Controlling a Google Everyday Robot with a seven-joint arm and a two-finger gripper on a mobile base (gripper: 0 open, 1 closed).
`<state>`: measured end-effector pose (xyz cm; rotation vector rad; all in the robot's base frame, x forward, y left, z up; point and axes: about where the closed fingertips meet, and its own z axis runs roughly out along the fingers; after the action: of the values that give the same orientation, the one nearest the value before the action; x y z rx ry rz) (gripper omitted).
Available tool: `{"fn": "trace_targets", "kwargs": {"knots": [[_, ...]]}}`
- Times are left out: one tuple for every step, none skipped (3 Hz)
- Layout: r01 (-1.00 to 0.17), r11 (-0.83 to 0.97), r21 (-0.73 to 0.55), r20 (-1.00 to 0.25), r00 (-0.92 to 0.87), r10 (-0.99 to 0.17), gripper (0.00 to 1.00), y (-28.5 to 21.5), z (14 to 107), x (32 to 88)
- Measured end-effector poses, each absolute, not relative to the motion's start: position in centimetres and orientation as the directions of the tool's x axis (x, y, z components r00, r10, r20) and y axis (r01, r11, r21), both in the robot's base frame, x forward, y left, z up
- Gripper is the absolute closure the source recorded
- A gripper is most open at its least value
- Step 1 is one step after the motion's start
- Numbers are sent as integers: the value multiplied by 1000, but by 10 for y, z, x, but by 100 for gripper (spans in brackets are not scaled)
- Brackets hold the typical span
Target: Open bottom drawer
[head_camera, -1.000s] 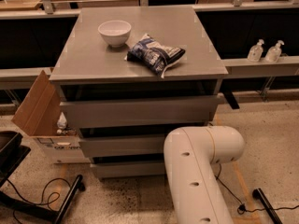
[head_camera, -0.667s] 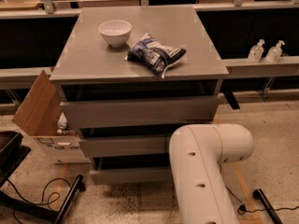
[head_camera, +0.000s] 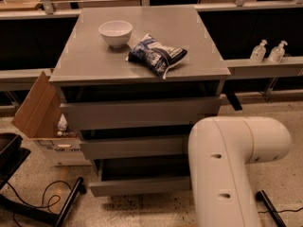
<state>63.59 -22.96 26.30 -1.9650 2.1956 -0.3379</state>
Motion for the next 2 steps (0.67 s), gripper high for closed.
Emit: {"fn": "trace_targets", "kwargs": {"knots": [[-950,108,-293,18,-118,-993,98,-231,270,637],[-951,107,-291,19,-118,-993,76,-231,269,637]]}}
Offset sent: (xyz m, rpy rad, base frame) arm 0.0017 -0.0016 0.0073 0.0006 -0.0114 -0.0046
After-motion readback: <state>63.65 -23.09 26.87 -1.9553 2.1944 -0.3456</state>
